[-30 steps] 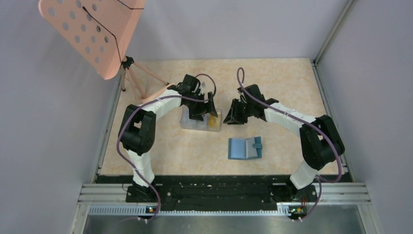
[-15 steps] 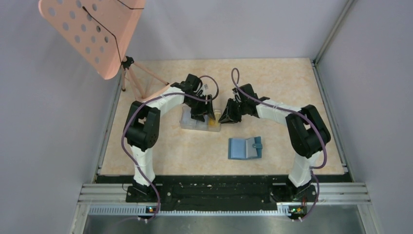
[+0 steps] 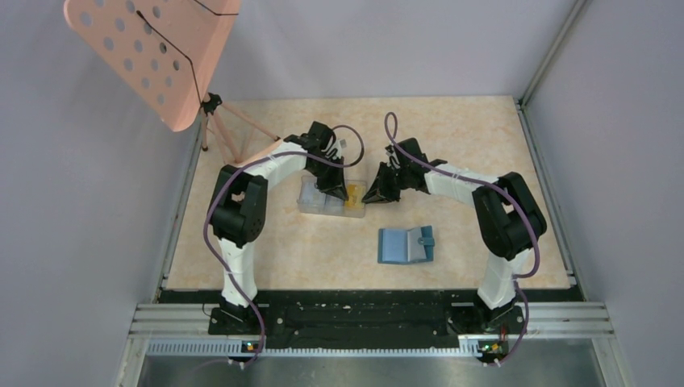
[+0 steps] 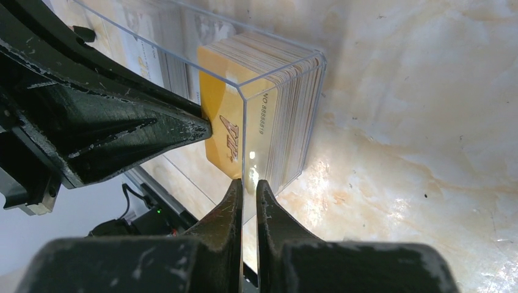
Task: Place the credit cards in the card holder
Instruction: Pick up the credit card from the storage box.
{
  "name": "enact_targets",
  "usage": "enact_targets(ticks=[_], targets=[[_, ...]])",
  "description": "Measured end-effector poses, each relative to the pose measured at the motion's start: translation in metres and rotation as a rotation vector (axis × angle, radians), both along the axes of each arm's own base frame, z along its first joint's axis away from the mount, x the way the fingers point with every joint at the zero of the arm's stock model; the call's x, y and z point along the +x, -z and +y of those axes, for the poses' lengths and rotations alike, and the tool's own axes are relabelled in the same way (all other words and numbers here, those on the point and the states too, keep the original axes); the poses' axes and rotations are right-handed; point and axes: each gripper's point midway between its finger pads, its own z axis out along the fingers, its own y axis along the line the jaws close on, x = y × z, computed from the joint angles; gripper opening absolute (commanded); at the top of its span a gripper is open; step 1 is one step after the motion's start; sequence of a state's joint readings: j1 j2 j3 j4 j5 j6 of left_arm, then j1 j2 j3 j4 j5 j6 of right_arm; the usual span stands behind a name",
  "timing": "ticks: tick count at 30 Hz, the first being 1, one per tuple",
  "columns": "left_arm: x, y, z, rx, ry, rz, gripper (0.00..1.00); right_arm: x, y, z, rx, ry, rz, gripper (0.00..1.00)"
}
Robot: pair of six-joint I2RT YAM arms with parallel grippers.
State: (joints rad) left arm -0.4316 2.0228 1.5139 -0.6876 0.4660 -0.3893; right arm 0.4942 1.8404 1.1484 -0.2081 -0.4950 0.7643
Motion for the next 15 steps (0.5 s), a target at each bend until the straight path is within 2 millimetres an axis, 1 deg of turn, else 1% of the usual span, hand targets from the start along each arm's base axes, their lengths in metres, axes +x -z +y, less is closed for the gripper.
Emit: enact_targets(ticks=[8,9,12,15], targets=[[0.0009,-0.0029,0.0023,0.016,0.017,-0.012,0.00,-0.0005,0.0000,0.0006,0.004,0.000,0.005,0.00],[0.0014,-0.0035,0.0028,0.019,0.019,-0.015,0.01,-0.0005,0.0000,0.0006,0.004,0.000,0.005,0.00],[0.0017,-0.0046,0.0033,0.025,0.032,-0.024,0.08,-0.0006,0.0002,0.0006,0.004,-0.001,0.005,0.00],[0.0013,-0.0046,0.0031,0.027,0.047,-0.032,0.25,-0.0006,0.0002,0.0006,0.004,-0.001,0.005,0.00]])
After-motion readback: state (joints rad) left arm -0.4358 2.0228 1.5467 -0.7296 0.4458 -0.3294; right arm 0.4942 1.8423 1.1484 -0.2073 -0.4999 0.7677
